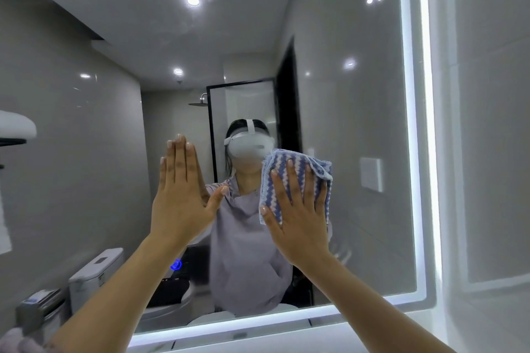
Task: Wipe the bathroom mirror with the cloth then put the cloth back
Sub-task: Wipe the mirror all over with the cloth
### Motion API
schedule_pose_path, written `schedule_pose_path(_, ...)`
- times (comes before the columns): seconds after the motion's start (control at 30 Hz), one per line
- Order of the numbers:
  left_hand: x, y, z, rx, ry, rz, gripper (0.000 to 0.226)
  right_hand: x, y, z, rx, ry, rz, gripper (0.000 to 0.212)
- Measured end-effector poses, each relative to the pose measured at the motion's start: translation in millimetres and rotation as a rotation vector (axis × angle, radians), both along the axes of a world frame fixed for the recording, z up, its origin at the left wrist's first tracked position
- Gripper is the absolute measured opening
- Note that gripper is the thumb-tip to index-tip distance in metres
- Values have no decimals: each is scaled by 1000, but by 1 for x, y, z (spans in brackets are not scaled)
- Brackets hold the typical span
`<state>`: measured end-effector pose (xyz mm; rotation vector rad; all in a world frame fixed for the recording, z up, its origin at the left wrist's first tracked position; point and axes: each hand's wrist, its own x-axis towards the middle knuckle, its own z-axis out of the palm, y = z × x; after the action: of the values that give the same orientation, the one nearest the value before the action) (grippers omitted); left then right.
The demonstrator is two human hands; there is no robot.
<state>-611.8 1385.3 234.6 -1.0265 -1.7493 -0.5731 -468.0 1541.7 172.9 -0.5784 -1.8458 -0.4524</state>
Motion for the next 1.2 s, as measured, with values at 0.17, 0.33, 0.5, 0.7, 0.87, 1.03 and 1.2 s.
schedule_pose_path(0.17, 0, 0, 0, 1, -2, 6, 96, -2, -2, 0, 11, -12, 6, 70)
schedule_pose_path(0.33, -2, 0, 0, -12, -7, 15, 97, -8, -6, -17, 197, -141, 39, 67)
schedule_pose_path(0.5, -1, 0, 0, -11, -2, 5, 96, -2, 1, -14, 220, -164, 62, 65)
schedule_pose_path(0.7, -2, 0, 0, -5, 3, -3, 96, 20, 22, -12, 221, -183, 28, 60)
schedule_pose_path(0.87, -2, 0, 0, 9, 15, -4, 95, 52, 53, -11, 212, -160, -34, 64)
schedule_pose_path(1.03, -3, 1, 0, 8, 17, 3, 95, 88, 96, -12, 188, -170, -101, 66)
schedule_pose_path(1.2, -3, 1, 0, 12, 12, -1, 95, 125, 129, -19, 75, -70, -132, 69)
